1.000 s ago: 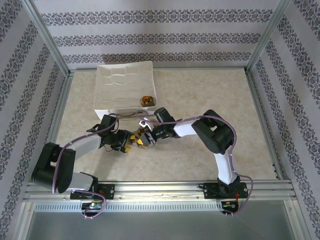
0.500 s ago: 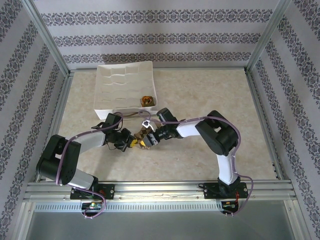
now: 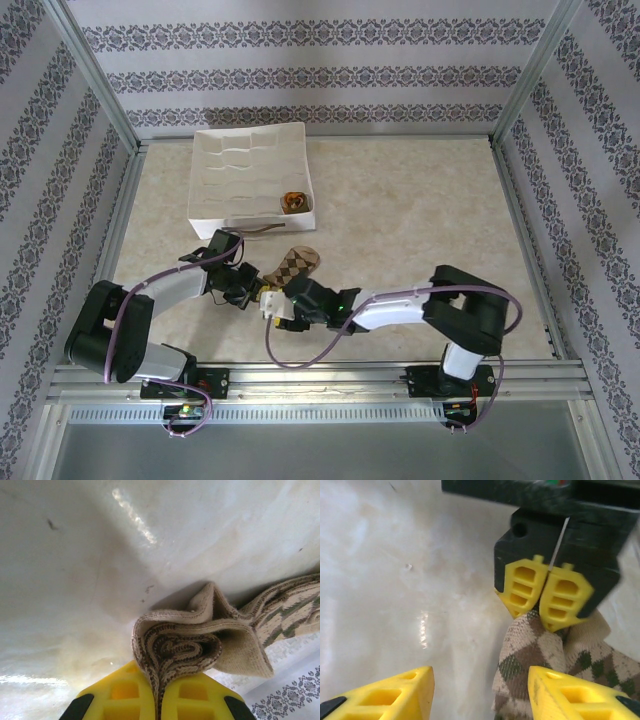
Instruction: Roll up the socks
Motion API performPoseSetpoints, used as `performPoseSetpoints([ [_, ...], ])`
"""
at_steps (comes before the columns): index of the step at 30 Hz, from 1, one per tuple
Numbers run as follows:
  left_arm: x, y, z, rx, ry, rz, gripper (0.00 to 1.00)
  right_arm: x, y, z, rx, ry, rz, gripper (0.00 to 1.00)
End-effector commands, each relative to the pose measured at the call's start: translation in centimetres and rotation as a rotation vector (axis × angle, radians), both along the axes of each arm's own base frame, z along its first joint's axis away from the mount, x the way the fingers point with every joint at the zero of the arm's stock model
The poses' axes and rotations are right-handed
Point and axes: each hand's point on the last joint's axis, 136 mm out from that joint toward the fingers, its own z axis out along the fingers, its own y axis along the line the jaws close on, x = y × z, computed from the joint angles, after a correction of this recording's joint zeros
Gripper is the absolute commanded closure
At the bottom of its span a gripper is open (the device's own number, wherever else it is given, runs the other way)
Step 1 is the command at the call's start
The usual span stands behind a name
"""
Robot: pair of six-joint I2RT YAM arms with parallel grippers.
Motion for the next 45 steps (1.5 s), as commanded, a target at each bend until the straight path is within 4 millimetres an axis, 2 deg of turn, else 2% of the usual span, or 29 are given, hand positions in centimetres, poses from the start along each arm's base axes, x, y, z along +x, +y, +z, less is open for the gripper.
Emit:
performPoseSetpoints([
  [1,-2.8,1.5,-1.9,0.100,0.136,0.018,1.00,3.8,-0.3,-0.4,-0.165,-0.267,-0.071,0.50],
  [5,-2.9,1.6,-2.0,0.101,0.138,0.015,1.00,5.5,-0.1,-0.3,-0.227,-0.390,-0.108,0.51],
  [9,-2.9,1.6,-2.0,0.100,0.137,0.020,1.00,5.2,-0.5,-1.5,-0.274,-0.381,-0.087,0.56],
  [14,-2.6,1.5,-1.4,0.098,0.125,0.018,1.00,5.4,-2.0,-3.9,-0.332,-0.315,-0.121,0.77],
  [18,-2.3,1.3,-0.8,0.080,0.103,0.027,1.00,5.1,-3.1,-4.9,-0.333,-0.194,-0.153,0.98],
  [19,-2.1,1.2,-0.4,0.073,0.093,0.033,0.95,4.9,-3.5,-5.2,-0.326,-0.139,-0.167,1.00],
  [23,-1.2,1.0,1.5,0.048,0.030,0.064,0.58,3.4,-4.7,-6.4,-0.260,0.093,-0.187,1.00],
  [26,-0.6,1.1,2.7,0.035,-0.008,0.089,0.42,1.7,-5.3,-7.3,-0.222,0.256,-0.167,1.00],
  [27,-0.5,1.1,3.1,0.031,-0.017,0.095,0.39,1.2,-5.4,-7.5,-0.209,0.302,-0.162,1.00],
  [34,0.8,1.0,4.4,0.009,-0.085,0.120,0.35,1.1,-6.5,-7.6,-0.087,0.526,-0.221,1.00],
  [41,2.6,-0.7,5.0,-0.059,-0.142,0.072,0.40,2.1,-6.8,-7.1,0.075,0.825,-0.305,1.00],
  [45,3.6,-2.0,5.3,-0.087,-0.176,0.024,0.45,2.9,-7.2,-6.7,0.139,0.924,-0.346,1.00],
])
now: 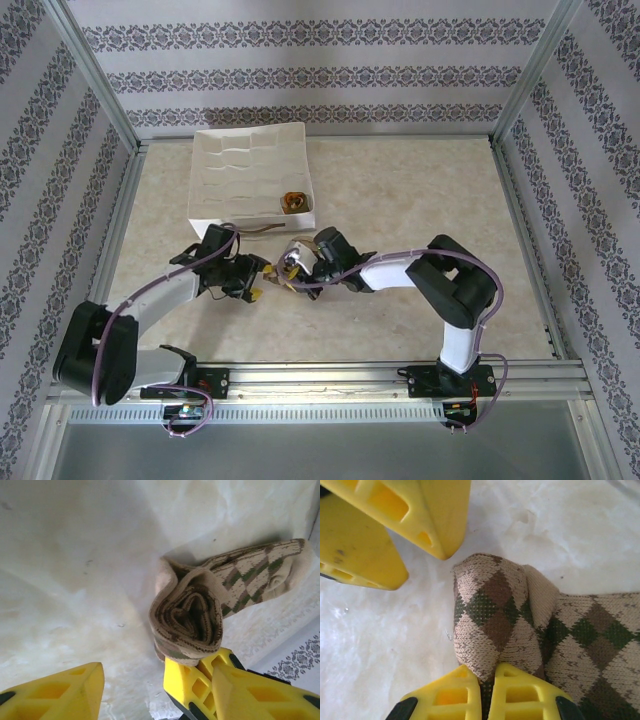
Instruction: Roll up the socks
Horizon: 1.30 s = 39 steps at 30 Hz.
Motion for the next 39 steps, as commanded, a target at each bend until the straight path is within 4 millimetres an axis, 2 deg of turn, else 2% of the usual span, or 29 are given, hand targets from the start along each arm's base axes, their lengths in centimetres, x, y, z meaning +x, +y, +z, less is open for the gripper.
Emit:
performPoseSetpoints([
  [1,1.8,-2.0,1.6,-0.048,-0.085,-0.062,0.46,-4.0,-3.9,-5.7,-0.128,0.362,-0.051,1.00],
  [10,2.9,-4.3,0.0,-0.056,-0.097,-0.132,0.48,-2.7,-4.4,-5.7,-0.027,0.609,-0.106,1.00],
  [17,3.5,-5.0,-1.6,-0.026,-0.092,-0.172,0.51,-2.0,-5.4,-6.6,-0.021,0.716,-0.162,1.00],
  [22,2.4,-4.9,-3.8,0.021,-0.038,-0.215,0.56,-1.3,-5.9,-7.3,-0.030,0.769,-0.205,1.00],
  [25,0.9,-4.1,-5.4,0.084,0.021,-0.260,0.60,-0.9,-5.9,-7.3,-0.038,0.767,-0.212,1.00],
  [26,0.1,-3.7,-6.1,0.104,0.053,-0.276,0.64,-0.7,-5.8,-7.2,-0.038,0.762,-0.210,1.00],
  [28,-1.4,-3.1,-7.2,0.133,0.112,-0.296,0.78,-0.5,-5.8,-7.1,-0.052,0.743,-0.202,1.00],
  [30,-3.0,-2.2,-7.9,0.166,0.167,-0.308,0.99,-0.3,-5.6,-6.8,-0.075,0.696,-0.180,1.00],
  [31,-3.6,-1.8,-8.1,0.176,0.187,-0.308,1.00,-0.2,-5.5,-6.5,-0.080,0.670,-0.167,1.00],
  [32,-4.2,-1.5,-8.0,0.184,0.205,-0.308,1.00,-0.1,-5.3,-6.1,-0.083,0.631,-0.151,0.95],
  [35,-5.3,-0.5,-7.2,0.223,0.231,-0.307,1.00,0.5,-4.8,-3.6,-0.068,0.439,-0.110,0.76],
  [37,-5.7,0.1,-6.5,0.251,0.240,-0.292,1.00,1.3,-4.8,-1.1,-0.045,0.220,-0.118,0.66],
  [39,-5.7,0.3,-6.0,0.256,0.238,-0.269,1.00,1.2,-4.9,1.9,-0.042,-0.079,-0.134,0.56],
])
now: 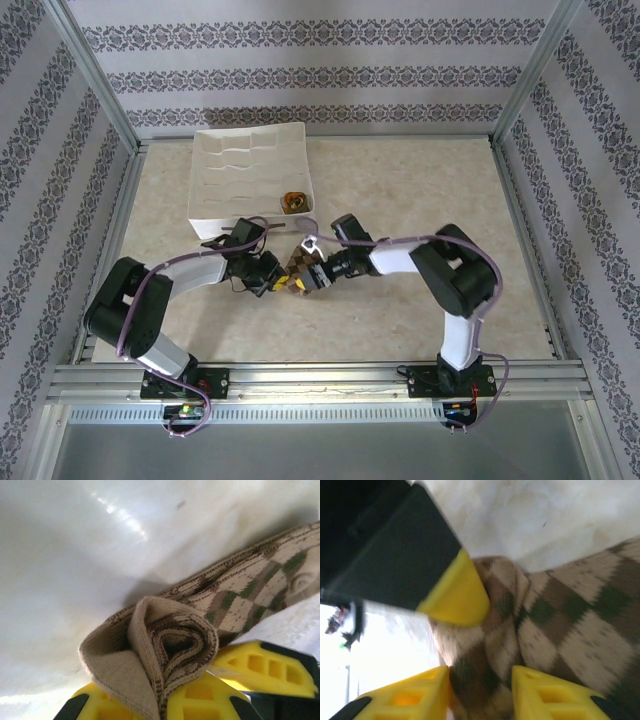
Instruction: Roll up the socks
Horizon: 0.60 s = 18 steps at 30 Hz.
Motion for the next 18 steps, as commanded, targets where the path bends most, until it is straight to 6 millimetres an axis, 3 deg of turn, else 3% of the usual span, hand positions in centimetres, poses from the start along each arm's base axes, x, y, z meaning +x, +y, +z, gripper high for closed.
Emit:
performPoseSetpoints([
  [1,-6.2,3.9,-2.8,0.199,0.231,0.010,1.00,1.1,-1.8,2.2,-0.123,-0.483,-0.074,0.52],
  [3,-6.0,3.7,-2.6,0.197,0.232,0.020,1.00,0.0,-1.4,3.4,-0.168,-0.623,-0.055,0.49],
  [8,-5.5,3.1,-2.5,0.194,0.229,0.021,1.00,-3.3,0.8,2.4,-0.334,-0.868,0.064,0.45],
  [13,-5.4,2.9,-2.6,0.191,0.232,0.008,1.00,-2.8,3.1,2.0,-0.510,-1.098,0.102,0.43],
  [18,-5.4,2.8,-2.6,0.190,0.232,0.003,1.00,-1.6,4.8,1.0,-0.622,-1.197,0.152,0.45],
])
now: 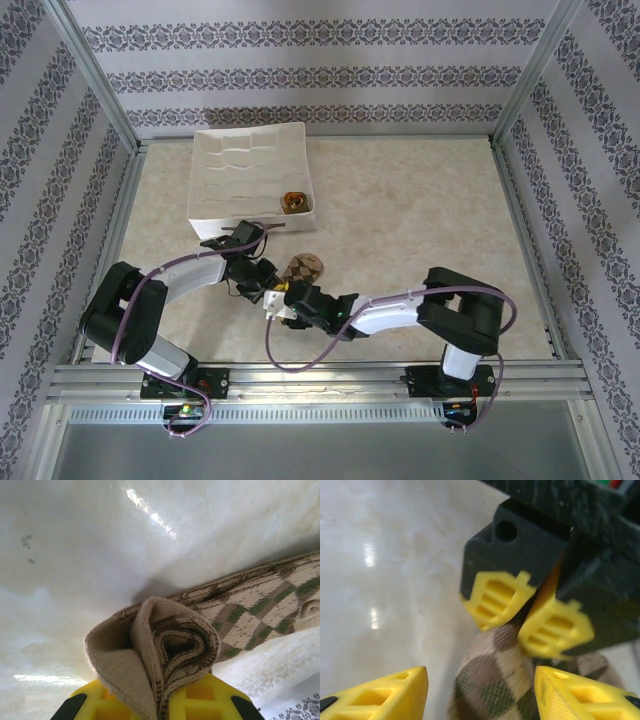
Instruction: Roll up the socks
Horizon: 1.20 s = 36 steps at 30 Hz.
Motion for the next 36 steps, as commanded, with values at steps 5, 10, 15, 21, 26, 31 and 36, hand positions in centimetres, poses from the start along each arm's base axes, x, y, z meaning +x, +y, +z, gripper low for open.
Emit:
performPoseSetpoints([
  [5,-3.1,2.0,-2.3,0.125,0.125,0.000,1.00,2.2,-0.2,-1.1,-0.164,-0.117,-0.046,0.81],
  [10,-2.3,1.7,-0.8,0.102,0.076,0.021,0.86,1.9,-3.4,-4.0,-0.222,0.021,-0.137,1.00],
  [15,-1.0,1.8,1.6,0.062,0.003,0.079,0.49,-0.8,-5.4,-6.3,-0.138,0.326,-0.133,1.00],
  [21,1.3,2.7,5.2,0.050,-0.156,0.135,0.32,-2.3,-5.6,-6.2,0.022,0.601,-0.117,1.00],
  [26,1.6,2.8,5.8,0.030,-0.198,0.135,0.32,-1.8,-6.0,-6.1,0.144,0.777,-0.162,1.00],
  [31,2.3,1.3,5.6,-0.049,-0.227,0.107,0.39,-1.0,-6.7,-6.1,0.243,0.947,-0.216,1.00],
  [36,2.9,-0.8,5.1,-0.099,-0.230,0.052,0.41,0.3,-7.5,-6.2,0.322,1.096,-0.287,1.00],
])
